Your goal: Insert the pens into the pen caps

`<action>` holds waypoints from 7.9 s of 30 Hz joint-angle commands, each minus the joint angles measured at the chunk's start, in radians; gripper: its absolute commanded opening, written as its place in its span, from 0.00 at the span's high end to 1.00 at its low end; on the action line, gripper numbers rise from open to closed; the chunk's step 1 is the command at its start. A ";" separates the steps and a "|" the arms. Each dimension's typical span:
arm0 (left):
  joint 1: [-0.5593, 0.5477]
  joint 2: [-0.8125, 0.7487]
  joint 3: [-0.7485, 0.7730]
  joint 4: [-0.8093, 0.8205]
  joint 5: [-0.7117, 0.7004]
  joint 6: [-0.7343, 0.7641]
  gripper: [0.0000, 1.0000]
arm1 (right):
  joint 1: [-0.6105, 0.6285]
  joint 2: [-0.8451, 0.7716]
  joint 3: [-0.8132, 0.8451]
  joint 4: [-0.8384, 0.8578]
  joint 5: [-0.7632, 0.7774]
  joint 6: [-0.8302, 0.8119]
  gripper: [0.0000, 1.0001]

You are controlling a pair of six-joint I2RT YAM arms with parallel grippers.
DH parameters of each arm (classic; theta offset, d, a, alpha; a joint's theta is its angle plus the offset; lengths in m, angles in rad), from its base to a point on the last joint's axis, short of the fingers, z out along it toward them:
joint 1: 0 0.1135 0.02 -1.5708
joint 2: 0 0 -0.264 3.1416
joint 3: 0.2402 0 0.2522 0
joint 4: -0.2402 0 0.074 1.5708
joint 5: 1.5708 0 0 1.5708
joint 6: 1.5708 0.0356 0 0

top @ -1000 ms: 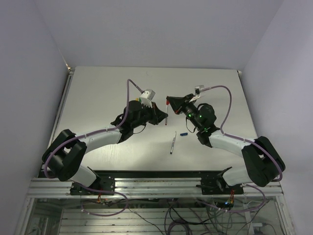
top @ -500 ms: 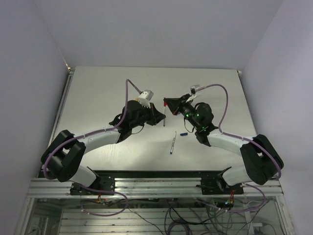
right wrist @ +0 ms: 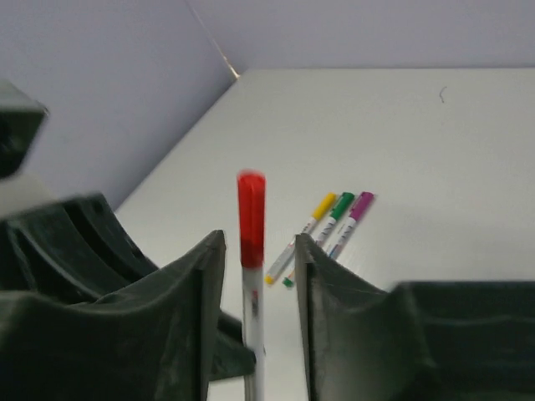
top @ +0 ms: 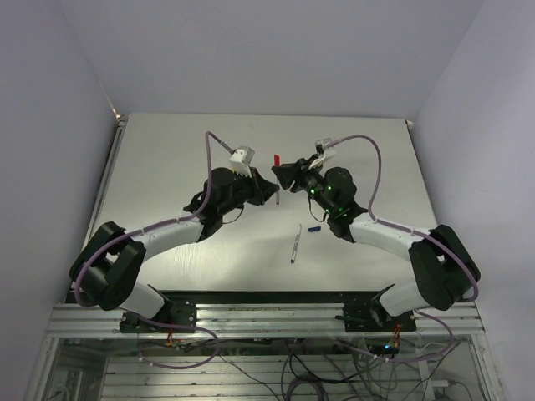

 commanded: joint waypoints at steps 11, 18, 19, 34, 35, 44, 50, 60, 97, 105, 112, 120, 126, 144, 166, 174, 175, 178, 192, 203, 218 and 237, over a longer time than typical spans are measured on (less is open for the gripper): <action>0.028 0.228 0.037 0.070 -0.113 -0.010 0.93 | 0.018 -0.171 0.030 0.003 0.305 -0.149 0.26; 0.046 0.372 0.197 -0.118 -0.211 0.060 0.93 | 0.017 -0.288 -0.021 -0.225 0.511 -0.138 0.27; 0.049 0.393 0.236 -0.152 -0.229 0.071 0.93 | 0.018 -0.301 -0.035 -0.243 0.525 -0.135 0.27; 0.109 0.646 0.651 -0.631 -0.505 0.190 0.93 | 0.018 -0.420 -0.126 -0.410 0.614 -0.069 0.27; 0.112 0.656 0.661 -0.649 -0.499 0.190 0.93 | 0.018 -0.421 -0.126 -0.416 0.613 -0.064 0.27; 0.116 0.689 0.672 -0.698 -0.477 0.180 0.93 | 0.017 -0.422 -0.137 -0.422 0.604 -0.037 0.28; 0.116 0.686 0.662 -0.688 -0.460 0.177 0.93 | 0.017 -0.409 -0.131 -0.419 0.596 -0.033 0.28; 0.116 0.671 0.627 -0.668 -0.377 0.143 0.92 | 0.017 -0.383 -0.122 -0.408 0.578 -0.027 0.28; 0.095 0.382 0.518 -0.653 -0.313 0.124 0.57 | 0.018 -0.381 -0.137 -0.425 0.590 0.001 0.29; -0.030 0.333 0.459 -0.653 -0.130 0.196 0.54 | 0.012 -0.362 -0.107 -0.647 0.796 0.146 0.32; -0.187 0.379 0.470 -0.752 -0.098 0.258 0.51 | -0.004 -0.416 -0.140 -0.765 0.863 0.244 0.33; -0.262 0.425 0.487 -0.788 -0.083 0.286 0.40 | -0.011 -0.490 -0.186 -0.806 0.898 0.293 0.36; -0.289 0.468 0.518 -0.817 -0.087 0.307 0.33 | -0.012 -0.517 -0.198 -0.804 0.923 0.304 0.37; -0.388 0.548 0.483 -0.942 -0.342 0.274 0.46 | -0.012 -0.629 -0.243 -0.893 0.914 0.373 0.40; -0.261 0.385 0.321 -0.825 -0.357 0.203 0.93 | -0.011 -0.544 -0.227 -0.985 0.654 0.215 0.56; -0.192 0.220 0.316 -0.793 -0.424 0.246 0.93 | -0.011 -0.421 -0.194 -0.922 0.536 0.154 0.64; -0.190 0.207 0.306 -0.791 -0.435 0.239 0.93 | -0.012 -0.406 -0.186 -0.922 0.524 0.146 0.63; -0.178 0.171 0.272 -0.771 -0.413 0.220 0.93 | -0.011 -0.374 -0.163 -0.923 0.498 0.143 0.63; -0.123 0.127 0.211 -0.685 -0.299 0.214 0.93 | -0.011 -0.174 -0.006 -0.985 0.287 -0.207 0.26; -0.096 0.131 0.201 -0.669 -0.246 0.210 0.93 | -0.010 -0.178 -0.019 -0.954 0.256 -0.234 0.23; -0.088 0.169 0.219 -0.675 -0.217 0.206 0.93 | -0.009 -0.145 -0.039 -0.968 0.246 0.026 0.31; -0.085 0.180 0.225 -0.671 -0.197 0.234 0.93 | -0.009 -0.130 -0.051 -1.143 0.298 0.580 0.56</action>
